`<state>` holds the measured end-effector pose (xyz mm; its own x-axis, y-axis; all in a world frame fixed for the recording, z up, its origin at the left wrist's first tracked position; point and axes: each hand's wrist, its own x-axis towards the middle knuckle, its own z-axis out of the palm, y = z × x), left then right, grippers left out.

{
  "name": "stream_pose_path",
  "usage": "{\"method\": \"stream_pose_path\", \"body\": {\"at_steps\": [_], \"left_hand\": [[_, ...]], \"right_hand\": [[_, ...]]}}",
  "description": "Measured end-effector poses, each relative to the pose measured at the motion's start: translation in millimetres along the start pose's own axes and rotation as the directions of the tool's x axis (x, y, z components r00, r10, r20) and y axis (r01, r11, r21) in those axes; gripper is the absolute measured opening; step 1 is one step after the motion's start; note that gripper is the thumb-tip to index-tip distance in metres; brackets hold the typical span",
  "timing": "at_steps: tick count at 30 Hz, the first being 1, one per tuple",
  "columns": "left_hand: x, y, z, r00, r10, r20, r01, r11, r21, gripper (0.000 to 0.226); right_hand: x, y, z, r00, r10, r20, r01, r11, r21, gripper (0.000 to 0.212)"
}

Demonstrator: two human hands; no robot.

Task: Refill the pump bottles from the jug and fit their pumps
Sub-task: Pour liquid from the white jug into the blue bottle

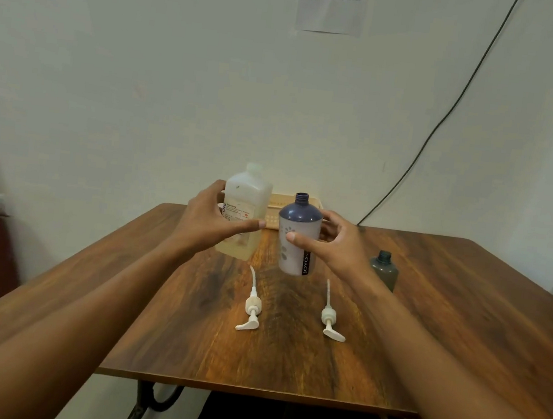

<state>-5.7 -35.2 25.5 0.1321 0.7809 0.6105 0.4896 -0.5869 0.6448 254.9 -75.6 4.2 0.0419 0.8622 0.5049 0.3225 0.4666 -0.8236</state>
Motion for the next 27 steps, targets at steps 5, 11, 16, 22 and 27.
{"method": "stream_pose_path", "body": {"at_steps": [5,11,16,22,27], "left_hand": [[-0.8,-10.2,-1.3,0.999,-0.034,-0.017,0.034,0.999,-0.004,0.094],[-11.6,-33.2,1.5,0.993,-0.111,-0.036,0.112,0.994,0.019,0.094],[-23.9,-54.2,4.6,0.986,-0.161,-0.049,0.164,0.985,0.06,0.093],[-38.0,-78.8,5.9,0.969,-0.243,-0.034,0.245,0.967,0.068,0.089],[-47.3,-88.4,4.2,0.958,-0.285,-0.011,0.286,0.958,0.035,0.094]], "right_hand": [[0.9,-0.1,-1.3,1.0,-0.002,0.004,0.002,1.0,0.013,0.05],[0.6,2.0,-0.5,1.0,0.0,-0.001,0.0,1.0,0.025,0.056],[-1.3,2.6,-0.5,1.0,0.009,-0.003,-0.009,0.999,0.035,0.061],[-3.7,1.4,-2.1,1.0,0.015,-0.002,-0.014,0.999,0.045,0.057],[-4.9,2.4,-3.0,1.0,0.008,0.004,-0.008,0.998,0.058,0.061]]}}
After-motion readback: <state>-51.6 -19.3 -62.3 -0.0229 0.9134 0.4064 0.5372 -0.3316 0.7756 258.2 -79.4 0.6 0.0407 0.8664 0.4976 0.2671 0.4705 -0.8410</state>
